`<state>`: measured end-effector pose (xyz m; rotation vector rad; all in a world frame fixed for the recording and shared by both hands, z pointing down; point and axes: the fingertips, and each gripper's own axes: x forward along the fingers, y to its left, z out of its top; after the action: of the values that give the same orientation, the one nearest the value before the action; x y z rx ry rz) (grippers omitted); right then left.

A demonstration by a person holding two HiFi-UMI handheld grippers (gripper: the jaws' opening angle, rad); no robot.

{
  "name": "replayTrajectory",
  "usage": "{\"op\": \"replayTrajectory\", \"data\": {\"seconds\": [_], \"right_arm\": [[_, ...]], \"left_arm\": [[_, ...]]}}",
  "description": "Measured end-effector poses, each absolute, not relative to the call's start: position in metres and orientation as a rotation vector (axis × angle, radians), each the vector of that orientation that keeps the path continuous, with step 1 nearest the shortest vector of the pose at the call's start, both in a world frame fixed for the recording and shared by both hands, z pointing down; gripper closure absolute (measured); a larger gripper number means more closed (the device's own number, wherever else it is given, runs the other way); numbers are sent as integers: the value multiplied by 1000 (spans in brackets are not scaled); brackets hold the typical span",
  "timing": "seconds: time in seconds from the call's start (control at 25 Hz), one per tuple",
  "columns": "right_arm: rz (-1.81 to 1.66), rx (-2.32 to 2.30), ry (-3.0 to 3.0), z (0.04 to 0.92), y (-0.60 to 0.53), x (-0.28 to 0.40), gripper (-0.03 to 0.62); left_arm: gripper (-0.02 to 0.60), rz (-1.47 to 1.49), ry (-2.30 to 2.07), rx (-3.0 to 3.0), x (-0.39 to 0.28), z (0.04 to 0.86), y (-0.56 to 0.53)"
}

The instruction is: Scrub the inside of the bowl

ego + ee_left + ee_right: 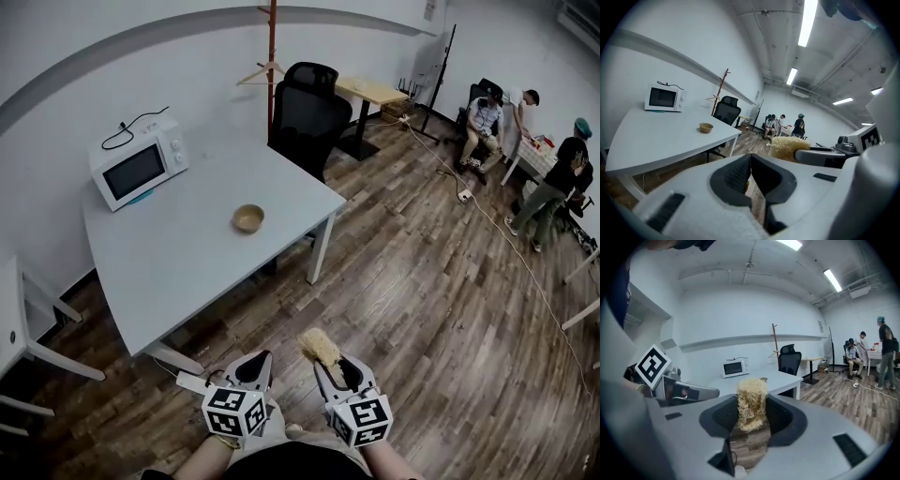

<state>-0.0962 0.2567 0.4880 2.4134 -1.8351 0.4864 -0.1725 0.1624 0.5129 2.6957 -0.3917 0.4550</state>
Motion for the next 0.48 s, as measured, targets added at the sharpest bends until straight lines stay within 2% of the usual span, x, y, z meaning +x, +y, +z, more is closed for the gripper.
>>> {"op": "replayTrajectory", "data": {"seconds": [0.48], "right_arm": [[490, 2381, -1911, 490, 273, -117, 427]], "left_arm": [[561, 449, -394, 2659, -186, 522, 183]]}}
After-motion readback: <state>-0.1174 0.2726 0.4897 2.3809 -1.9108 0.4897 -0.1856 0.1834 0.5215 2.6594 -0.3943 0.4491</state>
